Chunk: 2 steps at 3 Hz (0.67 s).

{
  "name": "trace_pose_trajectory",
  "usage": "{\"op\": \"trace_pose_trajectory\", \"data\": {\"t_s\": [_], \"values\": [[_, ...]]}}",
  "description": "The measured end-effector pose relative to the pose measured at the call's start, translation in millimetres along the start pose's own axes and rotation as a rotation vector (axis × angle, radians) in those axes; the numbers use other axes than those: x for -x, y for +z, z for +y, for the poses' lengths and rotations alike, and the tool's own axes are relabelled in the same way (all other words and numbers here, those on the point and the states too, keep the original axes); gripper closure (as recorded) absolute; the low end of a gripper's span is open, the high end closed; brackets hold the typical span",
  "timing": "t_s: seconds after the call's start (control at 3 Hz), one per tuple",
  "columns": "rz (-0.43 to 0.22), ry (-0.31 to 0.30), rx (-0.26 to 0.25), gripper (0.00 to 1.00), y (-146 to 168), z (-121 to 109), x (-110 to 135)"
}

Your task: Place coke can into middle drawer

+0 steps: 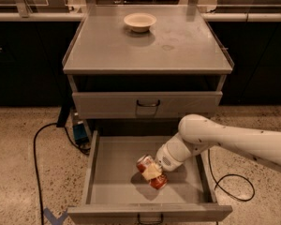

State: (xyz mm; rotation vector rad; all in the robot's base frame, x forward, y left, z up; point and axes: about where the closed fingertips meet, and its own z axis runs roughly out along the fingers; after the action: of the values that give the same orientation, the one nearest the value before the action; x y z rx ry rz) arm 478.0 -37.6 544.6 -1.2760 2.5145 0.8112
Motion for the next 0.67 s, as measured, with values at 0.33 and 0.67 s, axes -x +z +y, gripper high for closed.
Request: {"op": "trace_pose_trajectory", "data": {"t_s": [0.33, 0.67], "values": [[-0.036, 0.101, -0.089, 1.0, 26, -31, -7], [-0.145, 0.164, -0.163, 1.0, 40, -63, 16]]}}
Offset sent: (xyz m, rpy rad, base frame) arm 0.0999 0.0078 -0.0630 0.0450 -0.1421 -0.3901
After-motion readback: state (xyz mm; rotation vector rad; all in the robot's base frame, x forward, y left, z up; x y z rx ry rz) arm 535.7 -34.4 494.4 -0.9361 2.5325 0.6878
